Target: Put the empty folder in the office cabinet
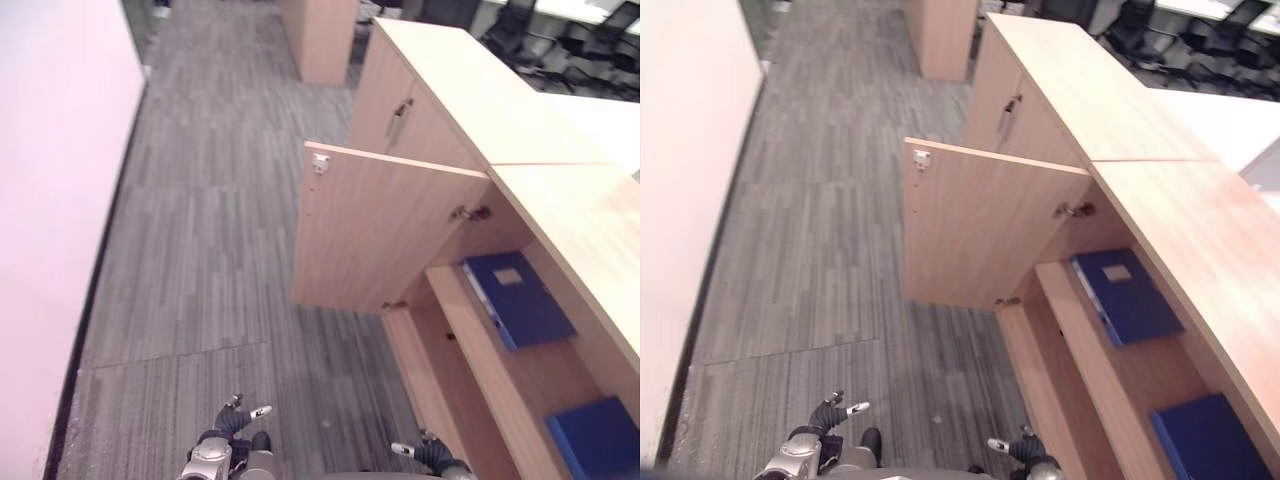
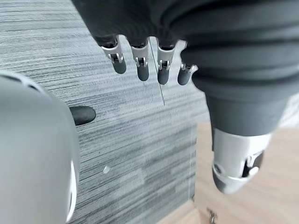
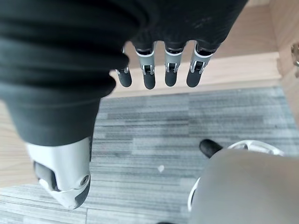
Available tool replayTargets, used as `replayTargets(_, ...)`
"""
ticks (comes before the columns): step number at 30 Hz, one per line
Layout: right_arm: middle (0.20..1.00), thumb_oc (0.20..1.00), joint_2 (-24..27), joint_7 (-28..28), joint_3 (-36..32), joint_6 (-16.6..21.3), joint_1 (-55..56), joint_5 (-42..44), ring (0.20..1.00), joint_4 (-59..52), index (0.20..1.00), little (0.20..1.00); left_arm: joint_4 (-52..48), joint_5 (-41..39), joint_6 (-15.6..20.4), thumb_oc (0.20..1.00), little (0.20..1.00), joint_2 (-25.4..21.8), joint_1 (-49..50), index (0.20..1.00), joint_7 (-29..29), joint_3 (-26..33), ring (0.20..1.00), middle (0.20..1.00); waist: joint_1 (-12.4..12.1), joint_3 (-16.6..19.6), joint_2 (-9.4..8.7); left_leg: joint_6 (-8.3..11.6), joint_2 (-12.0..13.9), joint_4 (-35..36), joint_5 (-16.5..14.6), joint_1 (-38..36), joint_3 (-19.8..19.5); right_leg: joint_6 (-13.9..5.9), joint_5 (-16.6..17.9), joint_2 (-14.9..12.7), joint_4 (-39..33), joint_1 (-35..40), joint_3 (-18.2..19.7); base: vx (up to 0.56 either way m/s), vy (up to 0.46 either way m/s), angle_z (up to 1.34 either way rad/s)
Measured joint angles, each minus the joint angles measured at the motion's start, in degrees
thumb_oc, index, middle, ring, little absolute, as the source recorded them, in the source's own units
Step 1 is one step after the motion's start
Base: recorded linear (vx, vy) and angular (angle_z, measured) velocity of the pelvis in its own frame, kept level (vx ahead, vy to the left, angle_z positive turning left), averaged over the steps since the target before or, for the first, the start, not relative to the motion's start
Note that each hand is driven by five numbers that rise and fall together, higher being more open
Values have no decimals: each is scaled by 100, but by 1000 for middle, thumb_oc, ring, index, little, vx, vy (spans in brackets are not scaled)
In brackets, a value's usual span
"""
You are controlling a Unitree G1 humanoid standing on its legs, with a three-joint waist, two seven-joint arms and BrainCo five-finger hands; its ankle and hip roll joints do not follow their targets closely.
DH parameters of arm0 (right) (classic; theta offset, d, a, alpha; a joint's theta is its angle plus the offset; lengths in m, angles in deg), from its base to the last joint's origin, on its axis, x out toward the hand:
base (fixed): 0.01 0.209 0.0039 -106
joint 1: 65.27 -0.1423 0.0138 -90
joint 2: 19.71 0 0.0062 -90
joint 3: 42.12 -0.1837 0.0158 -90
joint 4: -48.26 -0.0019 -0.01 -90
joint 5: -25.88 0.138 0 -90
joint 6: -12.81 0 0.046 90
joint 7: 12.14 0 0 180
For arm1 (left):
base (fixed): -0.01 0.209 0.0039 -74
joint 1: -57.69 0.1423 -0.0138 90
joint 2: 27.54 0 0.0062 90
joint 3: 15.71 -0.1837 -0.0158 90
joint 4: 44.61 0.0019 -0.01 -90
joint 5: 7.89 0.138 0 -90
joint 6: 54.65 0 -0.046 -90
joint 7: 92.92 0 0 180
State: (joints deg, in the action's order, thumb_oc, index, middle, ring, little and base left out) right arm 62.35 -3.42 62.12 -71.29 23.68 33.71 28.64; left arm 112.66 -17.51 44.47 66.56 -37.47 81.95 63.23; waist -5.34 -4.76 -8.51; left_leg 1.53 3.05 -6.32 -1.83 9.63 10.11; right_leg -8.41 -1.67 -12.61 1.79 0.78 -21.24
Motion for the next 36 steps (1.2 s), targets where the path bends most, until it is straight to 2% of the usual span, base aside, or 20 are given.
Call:
replayTargets(1,1000,1000,129,-83,-193,-21,-53,-1,1000,-18,1000,1000,207,112,-154,1000,1000,-75,-187,1000,139,55,1000,1000,144,-130,168,-112,-10,-62,-94,-48,-99,-2,-40,-98,567,-82,-95,-49,119,47)
replayTargets(3,1000,1000,317,-20,-419,-5,-113,5,1000,-1,1000,1000,85,104,-141,1000,1000,-125,-183,1000,60,-64,1000,1000,183,-241,373,-194,-4,40,-47,-228,-64,39,3,-297,1707,-550,161,0,135,15)
replayTargets(5,1000,1000,445,33,-418,-2,-156,13,1000,105,1000,1000,-97,20,-92,1000,1000,-148,-240,1000,83,-97,1000,1000,255,-358,476,-375,-59,214,-42,-404,-185,21,319,-395,2758,-1110,578,140,99,12)
replayTargets(6,1000,1000,424,37,-413,-20,-222,14,1000,150,1000,1000,-83,-26,-53,1000,1000,-167,-256,1000,103,-115,1000,1000,274,-415,496,-415,-77,339,42,-514,-238,-69,232,-398,2875,-1252,819,150,46,27)
replayTargets(9,1000,1000,297,28,-405,-21,-112,23,1000,164,1000,1000,1,-86,-6,1000,1000,-170,-280,1000,111,-116,1000,1000,282,-425,473,-380,-93,672,210,-681,-332,-122,11,-72,1679,-1210,1084,214,5,18)
replayTargets(10,1000,1000,234,29,-394,-19,-113,65,1000,165,1000,1000,14,-114,-5,1000,1000,-161,-171,1000,108,-116,1000,1000,289,-419,449,-346,-88,874,237,-868,-352,-153,28,222,936,-1139,1189,307,-38,5)
replayTargets(12,1000,1000,241,32,-364,0,-87,151,1000,163,1000,1000,127,-108,-29,1000,1000,-39,-1,1000,127,-119,1000,1000,431,-428,469,-287,-118,1140,200,-1152,-454,-179,150,760,326,-1306,1267,263,-91,33)
replayTargets(13,1000,1000,241,35,-365,-9,-39,184,1000,164,1000,1000,104,-102,-16,1000,1000,3,36,1000,130,-119,1000,1000,493,-416,443,-251,-178,1137,197,-1190,-507,-154,257,799,220,-1309,1255,169,-108,68)
replayTargets(15,1000,1000,292,47,-389,-18,197,230,1000,231,1000,1000,19,-66,-8,1000,1000,136,257,1000,130,-253,1000,1000,489,-298,480,-105,-238,1114,34,-1438,-628,355,669,817,158,-1162,1263,199,-135,36)
replayTargets(18,1000,1000,479,56,-387,-19,216,226,1000,223,1000,1000,-50,-15,-6,1000,1000,273,316,1000,189,-237,1000,1000,477,-130,827,58,-35,917,-76,-1420,-548,514,727,1028,-186,-924,1176,145,-126,-3)
replayTargets(21,1000,1000,664,70,-397,-18,230,224,1000,223,1000,1000,-213,-23,16,1000,1000,248,274,1000,231,-238,1000,1000,466,-160,797,229,-30,-49,-185,-1219,-465,699,701,1042,-468,-531,1154,48,-166,1)
replayTargets(24,1000,1000,718,83,-443,-8,198,224,1000,221,1000,1000,-269,-48,43,1000,1000,231,151,1000,234,-248,1000,1000,397,-259,640,440,40,-1886,-194,-328,-436,901,532,1002,-500,-455,1184,17,-81,-6)
replayTargets(25,1000,1000,794,103,-442,-16,208,225,1000,229,1000,1000,-291,-115,37,1000,1000,260,162,1000,250,-261,1000,1000,328,-308,588,555,130,-2608,-225,170,-606,1136,499,1061,-444,-395,1211,149,-34,-5)
replayTargets(26,1000,1000,909,140,-457,-24,233,225,1000,248,1000,1000,-352,-129,29,1000,1000,257,133,1000,289,-305,1000,1000,330,-376,610,552,135,-2684,-226,444,-737,1162,465,1095,-441,-371,1157,142,11,0)
replayTargets(27,1000,1000,939,144,-460,-27,185,225,1000,263,1000,1000,-390,-131,23,1000,1000,249,135,1000,293,-300,1000,1000,320,-401,615,541,132,-2447,-219,511,-739,1188,429,1107,-471,-346,1172,245,106,6)
replayTargets(30,1000,1000,1039,146,-503,-31,44,225,1000,402,1000,1000,-438,-131,7,1000,1000,249,134,1000,339,-340,1000,1000,324,-471,679,559,127,-467,-105,190,-818,1083,496,1220,-672,-184,1234,138,74,-16)
replayTargets(32,1000,1000,1088,142,-520,-10,-40,225,1000,398,1000,1000,-435,-127,13,1000,1000,259,180,1000,355,-361,1000,1000,307,-473,730,554,108,329,133,-11,-961,1021,439,1267,-679,-119,1332,178,85,-36)
replayTargets(33,1000,1000,1124,145,-555,-18,-91,223,1000,410,1000,1000,-421,-124,9,1000,1000,255,200,1000,358,-334,1000,1000,289,-443,809,525,99,851,405,-225,-1086,972,399,1290,-678,-68,1420,207,120,-28)
replayTargets(35,1000,1000,1176,143,-559,2,-39,223,1000,407,1000,1000,-429,-125,9,1000,1000,284,297,1000,358,-330,1000,1000,316,-390,905,475,180,879,728,-309,-1048,948,378,1379,-677,26,1428,117,78,-22)
replayTargets(36,1000,1000,1176,143,-555,-3,13,219,1000,401,1000,1000,-424,-117,9,1000,1000,299,311,1000,362,-347,1000,1000,317,-322,1046,402,229,898,774,-425,-1018,902,327,1420,-680,75,1445,100,76,-13)
